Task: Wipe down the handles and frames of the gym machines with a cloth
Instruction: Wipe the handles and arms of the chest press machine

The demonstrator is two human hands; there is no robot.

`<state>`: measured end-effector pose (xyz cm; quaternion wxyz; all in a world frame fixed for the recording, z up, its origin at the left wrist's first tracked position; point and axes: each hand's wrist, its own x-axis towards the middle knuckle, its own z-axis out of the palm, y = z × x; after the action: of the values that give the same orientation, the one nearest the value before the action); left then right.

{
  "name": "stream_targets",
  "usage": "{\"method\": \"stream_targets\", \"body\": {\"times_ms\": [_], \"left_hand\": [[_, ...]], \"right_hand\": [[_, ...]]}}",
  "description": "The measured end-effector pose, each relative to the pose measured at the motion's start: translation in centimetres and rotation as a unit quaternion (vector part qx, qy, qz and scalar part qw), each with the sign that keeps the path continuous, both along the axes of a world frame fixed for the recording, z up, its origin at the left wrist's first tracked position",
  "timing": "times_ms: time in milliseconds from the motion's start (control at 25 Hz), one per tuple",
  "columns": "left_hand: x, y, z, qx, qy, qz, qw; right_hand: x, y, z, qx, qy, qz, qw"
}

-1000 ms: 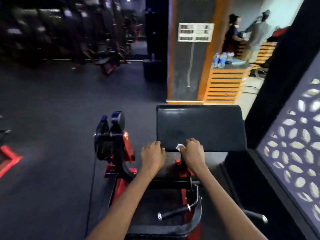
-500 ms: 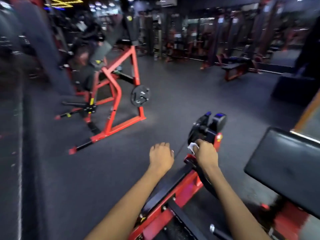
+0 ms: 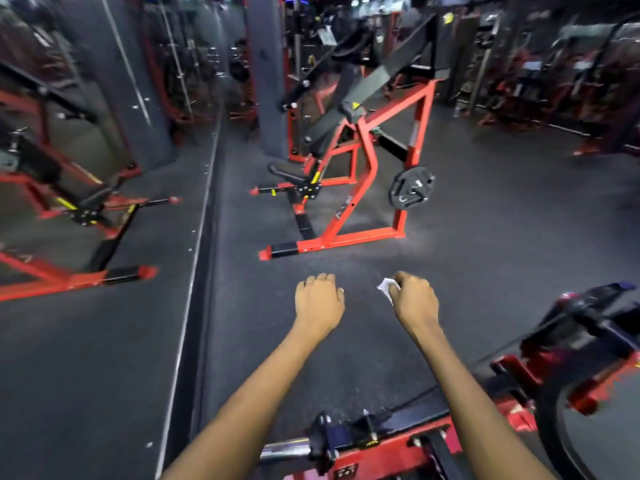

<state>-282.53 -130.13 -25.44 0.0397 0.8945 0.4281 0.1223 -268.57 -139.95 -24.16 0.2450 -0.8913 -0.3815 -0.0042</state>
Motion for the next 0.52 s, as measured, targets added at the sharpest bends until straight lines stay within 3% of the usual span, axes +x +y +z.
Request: {"method": "stream_targets", "body": {"times_ms": [240,520], "left_hand": [[-10.0,11.3,-1.0,0.002,0.035,0.073,0.997],[-17.0,18.3,-2.4,-0.015,0.044,0.139,0.989]], "right_hand": [[-8.2,12.7,-1.2,0.007,0.019,0.059,0.998],[-14.3,22.0,-3.2,-0.022,0.023,0.13,0.991]]}}
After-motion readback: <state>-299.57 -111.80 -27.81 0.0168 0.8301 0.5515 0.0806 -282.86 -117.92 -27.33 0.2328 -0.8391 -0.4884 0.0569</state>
